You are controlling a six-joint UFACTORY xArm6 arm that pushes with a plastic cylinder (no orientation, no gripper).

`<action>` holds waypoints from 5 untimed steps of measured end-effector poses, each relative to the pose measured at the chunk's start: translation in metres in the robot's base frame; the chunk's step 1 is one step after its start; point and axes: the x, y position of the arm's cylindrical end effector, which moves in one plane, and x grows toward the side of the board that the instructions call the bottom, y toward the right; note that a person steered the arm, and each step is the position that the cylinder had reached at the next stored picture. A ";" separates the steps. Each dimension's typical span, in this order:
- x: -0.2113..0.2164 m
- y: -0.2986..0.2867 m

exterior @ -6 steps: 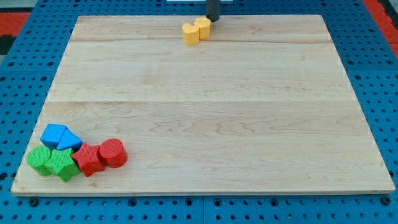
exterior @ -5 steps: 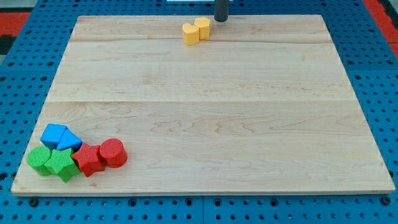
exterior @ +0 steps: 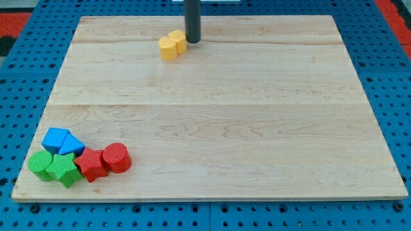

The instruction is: Move the yellow heart with the yellow hexagon towards down

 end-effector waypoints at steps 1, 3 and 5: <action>0.007 -0.029; -0.024 -0.028; -0.031 -0.052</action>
